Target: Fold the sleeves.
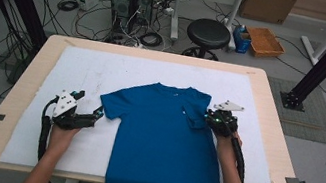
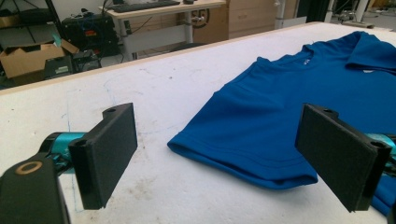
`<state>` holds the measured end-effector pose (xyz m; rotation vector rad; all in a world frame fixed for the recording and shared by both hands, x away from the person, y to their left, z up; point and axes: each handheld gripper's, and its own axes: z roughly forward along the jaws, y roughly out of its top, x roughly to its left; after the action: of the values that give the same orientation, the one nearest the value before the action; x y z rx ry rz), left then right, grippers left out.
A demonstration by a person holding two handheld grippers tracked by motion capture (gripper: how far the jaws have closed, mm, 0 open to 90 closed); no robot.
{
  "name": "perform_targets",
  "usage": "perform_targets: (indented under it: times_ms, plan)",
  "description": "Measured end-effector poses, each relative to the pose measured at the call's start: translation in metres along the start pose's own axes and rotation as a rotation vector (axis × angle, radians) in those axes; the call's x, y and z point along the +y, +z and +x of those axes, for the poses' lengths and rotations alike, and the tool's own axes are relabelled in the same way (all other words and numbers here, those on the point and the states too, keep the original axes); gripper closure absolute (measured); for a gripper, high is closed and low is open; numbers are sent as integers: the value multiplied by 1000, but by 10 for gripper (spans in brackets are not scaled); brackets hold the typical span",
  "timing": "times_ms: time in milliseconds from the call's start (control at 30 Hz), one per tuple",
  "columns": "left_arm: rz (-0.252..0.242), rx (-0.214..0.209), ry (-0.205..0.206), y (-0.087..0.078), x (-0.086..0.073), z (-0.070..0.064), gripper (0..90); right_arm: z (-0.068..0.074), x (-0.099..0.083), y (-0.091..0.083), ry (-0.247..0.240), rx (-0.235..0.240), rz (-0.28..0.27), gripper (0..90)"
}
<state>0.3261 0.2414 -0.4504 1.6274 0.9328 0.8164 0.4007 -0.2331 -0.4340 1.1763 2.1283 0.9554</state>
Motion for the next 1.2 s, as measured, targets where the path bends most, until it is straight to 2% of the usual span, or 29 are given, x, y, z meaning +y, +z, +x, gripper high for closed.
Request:
perform_targets:
  times_ms: [33,100,133,167,233,267,300,367,400,433,467,533,567,600,633,667,700,733,800,833,867,900,933,967,1000,1033,1067,1133,1200]
  plan:
    - [0,0,2,0,0,-1,129,0,6,10,-23,-36,16,842]
    - [3,3,6,0,0,-1,129,-2,8,14,-5,-46,23,842]
    - [3,3,6,0,0,-1,129,-6,11,21,16,-33,37,842]
    - [0,3,0,0,0,-1,129,-9,14,36,37,-21,76,841]
    - [-1,0,-6,0,0,1,128,-7,15,43,35,-19,82,836]
    - [-1,1,-14,0,0,1,129,-5,17,51,-16,-71,49,704]
    - [-1,1,-14,0,0,1,129,-5,17,51,-16,-71,49,704]
    - [-1,-1,-12,0,0,1,129,-5,18,53,-14,-131,39,530]
    - [-1,-2,-10,0,0,1,129,-12,19,48,51,-107,4,469]
    - [-1,-4,-7,0,0,0,129,-12,19,48,51,-107,4,469]
    - [0,-3,-4,0,0,0,129,-18,20,35,132,-74,-72,455]
    - [1,-1,-4,0,0,0,129,-18,21,29,140,-55,-91,480]
    - [0,-1,-2,0,0,0,129,-14,22,15,107,-28,-118,593]
    - [1,-1,-2,0,0,0,129,-14,22,15,107,-28,-118,593]
    - [1,-1,-1,1,0,0,129,-10,21,10,82,3,-113,653]
    - [2,-1,-1,1,0,0,129,-6,20,7,36,23,-91,719]
    - [1,-2,-2,1,0,0,129,0,17,6,-13,19,-26,793]
    - [1,-1,-3,1,0,0,129,5,10,9,-25,64,43,834]
    - [2,-3,-5,0,0,0,128,7,2,11,-43,106,98,834]
    - [3,-5,-7,0,0,1,129,7,2,11,-43,106,98,834]
    - [4,-5,-10,0,0,1,129,7,-2,10,-46,130,112,829]
    - [2,-5,-13,1,0,1,129,5,-2,8,-35,136,100,829]
    - [3,-8,-16,1,0,1,129,4,-2,4,-17,162,86,812]
    - [3,-8,-16,1,0,1,129,4,-2,4,-17,162,86,812]
    - [3,-9,-16,1,0,1,128,5,-1,-1,-21,209,66,814]
    - [3,-7,-16,1,0,1,129,7,-1,-1,-36,227,75,817]
    - [5,-6,-15,1,0,1,129,7,-1,-1,-36,227,75,817]
    - [7,-7,-8,1,0,1,129,14,-5,3,-70,222,118,818]
    - [7,-7,-8,1,0,1,129,17,-7,5,-64,227,103,811]
